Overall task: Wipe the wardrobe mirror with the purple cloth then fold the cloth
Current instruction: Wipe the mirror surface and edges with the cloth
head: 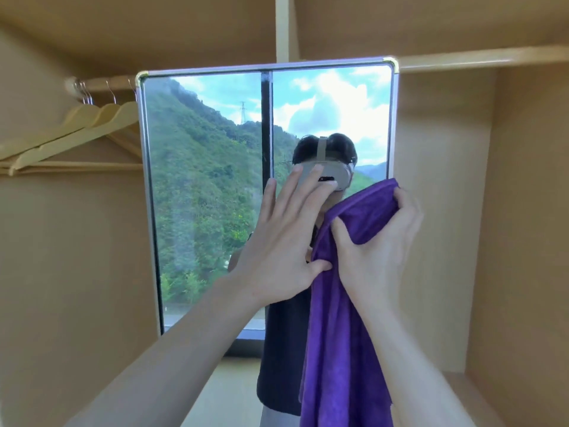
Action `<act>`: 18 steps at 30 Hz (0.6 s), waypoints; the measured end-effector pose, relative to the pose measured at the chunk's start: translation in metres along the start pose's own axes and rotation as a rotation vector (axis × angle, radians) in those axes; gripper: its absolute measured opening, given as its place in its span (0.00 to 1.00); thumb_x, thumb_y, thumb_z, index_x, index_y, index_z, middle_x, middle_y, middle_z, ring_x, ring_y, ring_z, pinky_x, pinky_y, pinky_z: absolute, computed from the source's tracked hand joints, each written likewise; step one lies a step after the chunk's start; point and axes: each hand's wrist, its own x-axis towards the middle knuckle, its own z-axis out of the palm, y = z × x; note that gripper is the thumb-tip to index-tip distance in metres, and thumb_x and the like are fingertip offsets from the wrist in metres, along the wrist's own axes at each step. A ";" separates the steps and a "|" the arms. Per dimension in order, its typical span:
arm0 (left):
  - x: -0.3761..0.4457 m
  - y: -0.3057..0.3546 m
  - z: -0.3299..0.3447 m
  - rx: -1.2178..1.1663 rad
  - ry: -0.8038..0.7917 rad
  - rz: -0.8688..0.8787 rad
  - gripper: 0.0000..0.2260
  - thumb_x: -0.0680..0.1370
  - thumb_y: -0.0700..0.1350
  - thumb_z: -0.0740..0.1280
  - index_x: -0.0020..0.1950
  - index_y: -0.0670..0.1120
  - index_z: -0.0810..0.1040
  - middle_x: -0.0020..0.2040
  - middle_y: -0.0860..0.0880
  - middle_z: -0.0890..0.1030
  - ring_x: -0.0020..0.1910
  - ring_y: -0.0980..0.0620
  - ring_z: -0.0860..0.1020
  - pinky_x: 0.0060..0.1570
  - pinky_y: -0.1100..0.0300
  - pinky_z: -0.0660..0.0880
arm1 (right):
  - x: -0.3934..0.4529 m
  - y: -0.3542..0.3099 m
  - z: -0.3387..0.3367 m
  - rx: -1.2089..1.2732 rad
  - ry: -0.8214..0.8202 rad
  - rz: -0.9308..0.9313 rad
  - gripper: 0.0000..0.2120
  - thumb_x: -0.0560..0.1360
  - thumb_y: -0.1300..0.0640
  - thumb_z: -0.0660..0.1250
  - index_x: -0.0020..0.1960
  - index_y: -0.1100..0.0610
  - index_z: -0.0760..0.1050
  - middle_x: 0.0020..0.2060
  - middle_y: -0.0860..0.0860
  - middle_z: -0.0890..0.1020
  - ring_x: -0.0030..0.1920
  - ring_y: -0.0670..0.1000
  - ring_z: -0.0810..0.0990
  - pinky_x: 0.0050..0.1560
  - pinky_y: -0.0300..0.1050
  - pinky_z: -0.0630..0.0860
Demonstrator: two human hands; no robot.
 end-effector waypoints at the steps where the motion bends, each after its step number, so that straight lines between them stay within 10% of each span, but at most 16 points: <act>1: -0.006 0.001 0.005 -0.089 0.051 -0.003 0.41 0.67 0.46 0.78 0.75 0.47 0.62 0.81 0.47 0.55 0.82 0.45 0.48 0.78 0.40 0.46 | -0.007 0.004 -0.002 -0.012 0.011 -0.037 0.39 0.72 0.53 0.77 0.76 0.56 0.61 0.76 0.54 0.63 0.77 0.48 0.62 0.74 0.28 0.56; 5: -0.034 0.004 0.027 -0.124 0.309 -0.004 0.16 0.68 0.34 0.66 0.54 0.46 0.74 0.62 0.48 0.70 0.63 0.46 0.69 0.63 0.48 0.67 | -0.031 0.015 -0.006 -0.177 -0.018 -0.298 0.27 0.77 0.56 0.70 0.74 0.61 0.70 0.76 0.58 0.66 0.77 0.58 0.65 0.80 0.60 0.55; 11: -0.057 -0.001 0.019 0.077 0.266 -0.248 0.24 0.69 0.34 0.59 0.64 0.42 0.79 0.47 0.45 0.81 0.41 0.40 0.79 0.36 0.48 0.77 | -0.061 0.007 -0.011 -0.360 -0.248 -0.432 0.26 0.81 0.55 0.54 0.77 0.62 0.68 0.75 0.58 0.67 0.78 0.60 0.63 0.82 0.60 0.47; 18: -0.077 0.040 0.033 -0.331 0.118 -0.447 0.36 0.76 0.47 0.59 0.82 0.50 0.47 0.72 0.56 0.62 0.72 0.61 0.64 0.68 0.71 0.62 | -0.029 -0.011 -0.012 -0.421 -0.281 -0.527 0.30 0.73 0.63 0.56 0.74 0.57 0.74 0.79 0.59 0.65 0.78 0.65 0.61 0.81 0.64 0.44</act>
